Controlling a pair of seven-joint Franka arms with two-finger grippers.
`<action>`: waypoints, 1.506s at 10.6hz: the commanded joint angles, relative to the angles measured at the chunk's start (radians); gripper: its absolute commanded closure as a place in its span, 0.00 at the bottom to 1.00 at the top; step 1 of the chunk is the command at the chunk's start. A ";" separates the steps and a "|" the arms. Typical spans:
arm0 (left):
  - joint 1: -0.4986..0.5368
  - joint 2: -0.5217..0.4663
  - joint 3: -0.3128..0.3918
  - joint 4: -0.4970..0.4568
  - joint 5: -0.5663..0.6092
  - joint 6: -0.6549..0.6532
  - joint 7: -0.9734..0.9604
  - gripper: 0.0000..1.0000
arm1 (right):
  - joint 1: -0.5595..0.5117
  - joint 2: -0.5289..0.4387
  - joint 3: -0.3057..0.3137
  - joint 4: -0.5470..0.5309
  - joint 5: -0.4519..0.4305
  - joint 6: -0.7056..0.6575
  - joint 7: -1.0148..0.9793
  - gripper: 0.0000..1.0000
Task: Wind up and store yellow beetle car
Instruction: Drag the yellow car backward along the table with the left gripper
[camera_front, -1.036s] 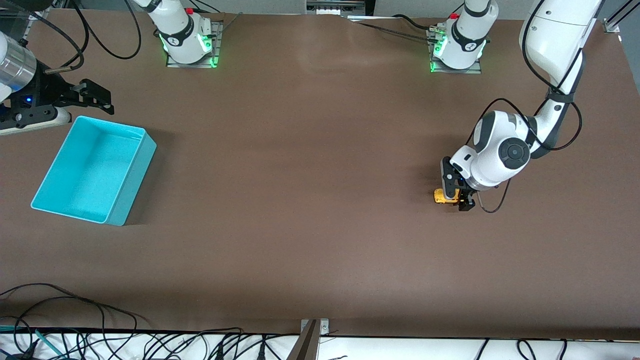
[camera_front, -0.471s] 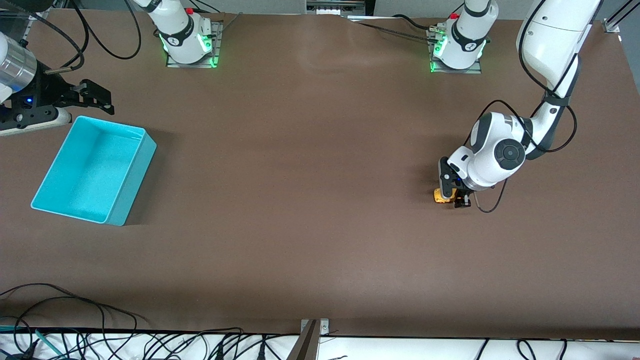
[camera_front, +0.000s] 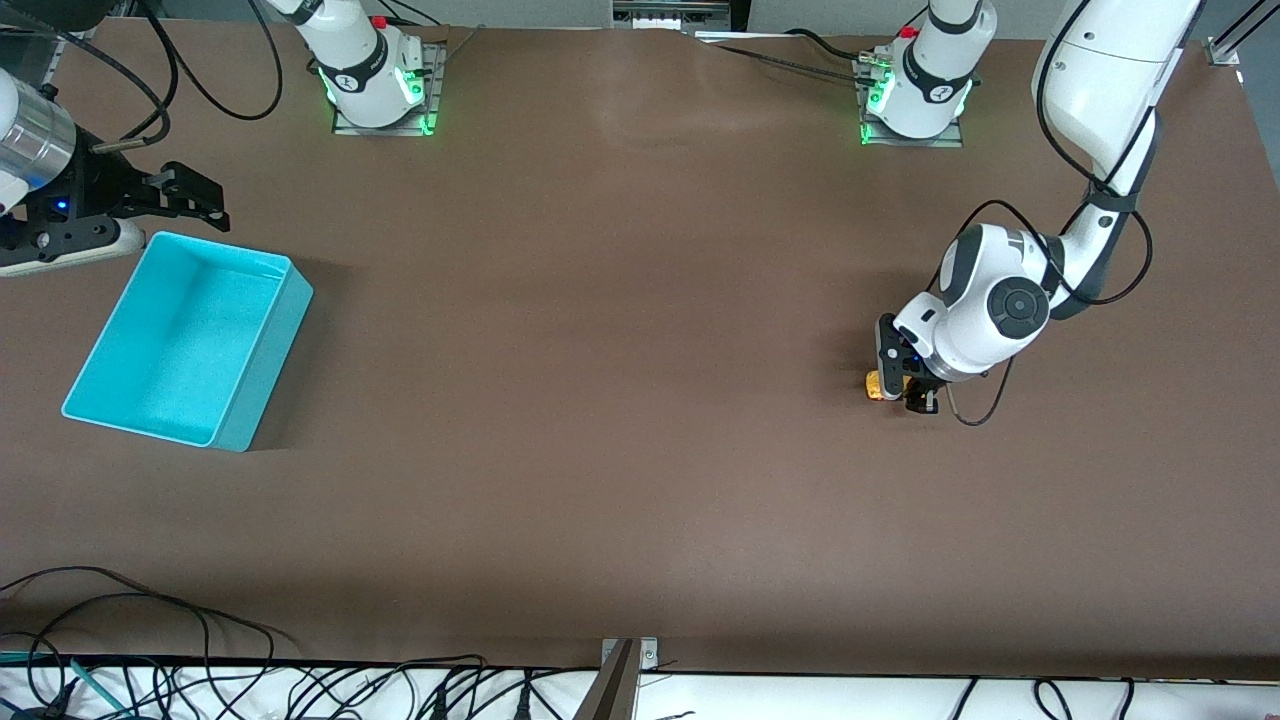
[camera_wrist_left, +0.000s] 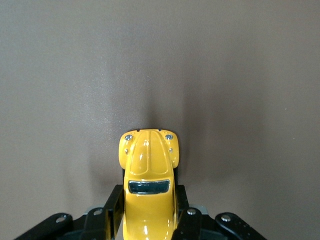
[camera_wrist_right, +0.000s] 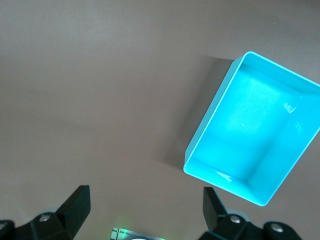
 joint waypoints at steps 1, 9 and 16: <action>0.007 0.000 -0.002 -0.002 0.020 0.005 0.015 0.91 | -0.005 0.003 -0.018 0.024 -0.004 -0.018 -0.019 0.00; 0.126 0.010 0.039 -0.004 0.018 -0.053 0.173 0.94 | -0.005 -0.012 -0.030 0.032 0.020 -0.066 -0.030 0.00; 0.145 0.034 0.125 0.007 0.018 -0.052 0.307 0.94 | -0.006 0.000 -0.030 0.044 0.023 -0.064 -0.082 0.00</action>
